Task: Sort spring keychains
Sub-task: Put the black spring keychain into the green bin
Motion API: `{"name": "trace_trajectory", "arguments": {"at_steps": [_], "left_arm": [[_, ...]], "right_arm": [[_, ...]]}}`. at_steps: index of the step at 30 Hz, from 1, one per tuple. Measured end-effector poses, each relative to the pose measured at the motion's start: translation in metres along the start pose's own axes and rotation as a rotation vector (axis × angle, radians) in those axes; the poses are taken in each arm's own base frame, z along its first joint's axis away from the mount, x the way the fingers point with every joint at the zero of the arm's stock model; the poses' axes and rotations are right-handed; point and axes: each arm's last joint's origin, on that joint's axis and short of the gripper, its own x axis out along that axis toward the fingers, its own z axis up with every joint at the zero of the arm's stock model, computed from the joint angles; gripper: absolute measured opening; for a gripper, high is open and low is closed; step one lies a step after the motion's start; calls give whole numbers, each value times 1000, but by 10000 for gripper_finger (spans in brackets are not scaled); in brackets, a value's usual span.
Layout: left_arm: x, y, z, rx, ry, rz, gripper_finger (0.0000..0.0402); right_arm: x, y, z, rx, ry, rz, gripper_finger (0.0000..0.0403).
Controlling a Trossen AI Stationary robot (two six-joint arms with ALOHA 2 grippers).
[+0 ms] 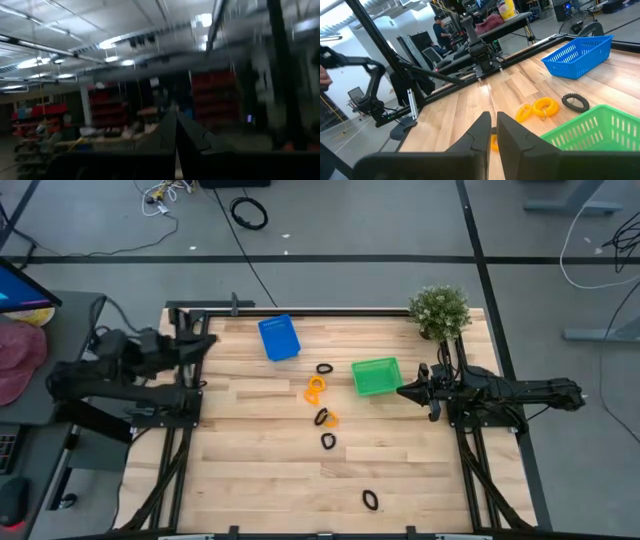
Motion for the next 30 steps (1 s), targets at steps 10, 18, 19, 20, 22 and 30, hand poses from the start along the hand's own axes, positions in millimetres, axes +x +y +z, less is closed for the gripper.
{"name": "trace_trajectory", "arguments": {"at_steps": [10,18,19,20,22,30], "left_arm": [[46,-2,27,168,222,-22,5],[65,-3,32,-114,128,76,5],[68,-4,30,-124,128,93,5],[71,-4,30,-126,123,107,5],[77,-6,25,-178,136,122,5],[97,-16,5,-331,201,129,5]], "right_arm": [[-27,18,68,346,-881,72,36],[-41,25,91,373,-1090,22,36],[-38,27,95,370,-1057,6,36],[-35,30,101,389,-1031,12,36],[-31,40,121,430,-986,58,36],[22,86,201,-43,-454,-6,47]]}}
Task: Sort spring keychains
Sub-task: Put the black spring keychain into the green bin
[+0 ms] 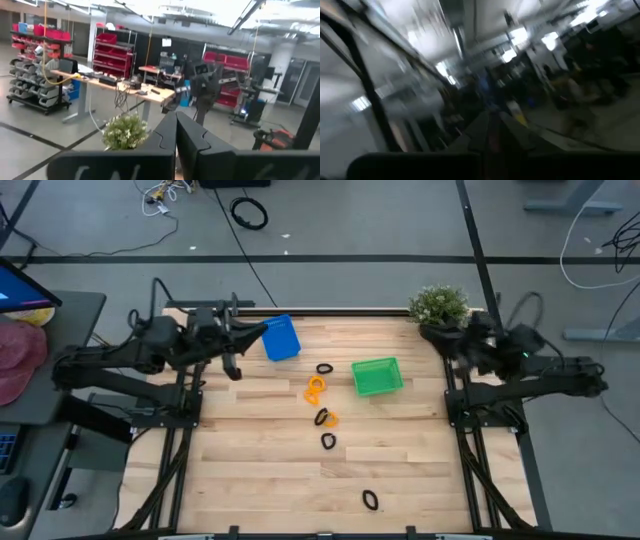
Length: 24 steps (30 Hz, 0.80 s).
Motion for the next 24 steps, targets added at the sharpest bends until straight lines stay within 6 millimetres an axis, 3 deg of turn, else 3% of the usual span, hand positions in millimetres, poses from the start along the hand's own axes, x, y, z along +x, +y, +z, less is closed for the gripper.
{"name": "trace_trajectory", "arguments": {"at_steps": [4,9,17,24], "left_arm": [[7,-5,-7,-25,34,-41,5],[10,-13,-14,-35,72,-116,5],[8,-17,-17,-9,105,-162,5],[9,-10,-27,13,220,-195,5]], "right_arm": [[25,7,5,-180,244,-51,48],[38,12,8,-100,377,-38,48],[47,15,-6,-49,510,130,48],[104,19,-17,-82,634,97,48]]}}
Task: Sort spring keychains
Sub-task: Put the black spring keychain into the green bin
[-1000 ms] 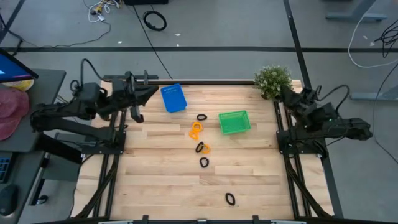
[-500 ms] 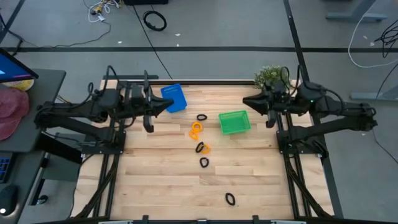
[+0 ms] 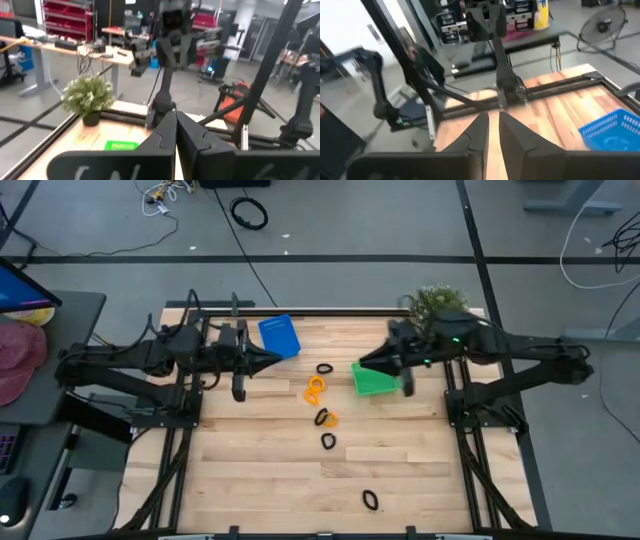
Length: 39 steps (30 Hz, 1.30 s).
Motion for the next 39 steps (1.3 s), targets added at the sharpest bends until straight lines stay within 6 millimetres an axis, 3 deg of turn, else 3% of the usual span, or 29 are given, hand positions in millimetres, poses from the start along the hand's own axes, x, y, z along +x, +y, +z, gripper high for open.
{"name": "trace_trajectory", "arguments": {"at_steps": [7,11,19,26,31,39], "left_arm": [[0,7,-8,-16,106,-34,5],[-1,8,-18,-31,206,-36,5],[-5,10,-31,-17,350,-9,5],[-9,12,-39,-7,444,9,5],[-10,13,-42,-6,477,16,5],[-11,12,-49,-10,543,23,5]], "right_arm": [[40,-11,13,31,301,-115,48],[59,-21,11,52,352,-153,48],[99,-65,9,238,479,-280,39],[121,-82,20,163,648,-368,39],[139,-101,8,98,759,-410,39],[166,-146,-28,152,910,-476,60]]}}
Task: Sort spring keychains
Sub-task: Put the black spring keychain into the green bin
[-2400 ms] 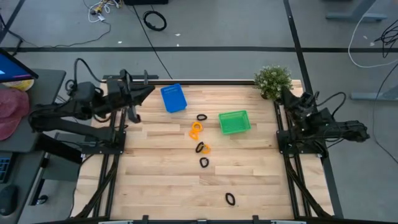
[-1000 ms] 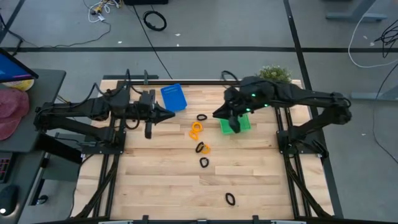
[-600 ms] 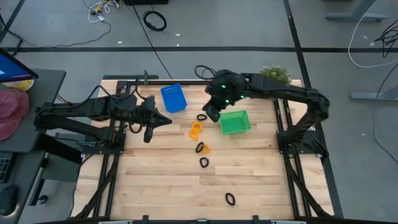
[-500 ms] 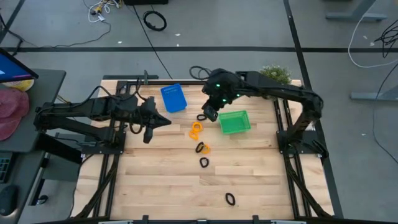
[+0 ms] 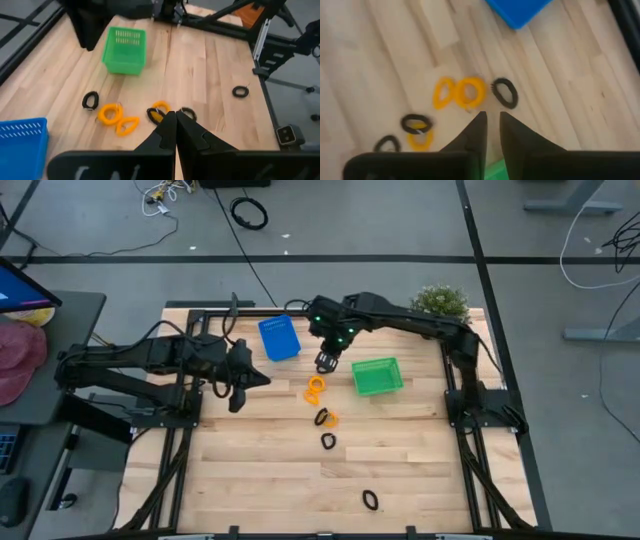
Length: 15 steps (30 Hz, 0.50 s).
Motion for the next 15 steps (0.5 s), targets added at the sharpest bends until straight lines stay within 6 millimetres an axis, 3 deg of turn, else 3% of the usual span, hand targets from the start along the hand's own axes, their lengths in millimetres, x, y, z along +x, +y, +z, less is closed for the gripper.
{"name": "trace_trajectory", "arguments": {"at_steps": [5,15], "left_arm": [[2,-9,-2,26,19,-39,5],[2,-19,-5,6,20,-37,5]], "right_arm": [[28,-15,3,25,84,3,109],[68,-21,6,35,162,65,209]]}}
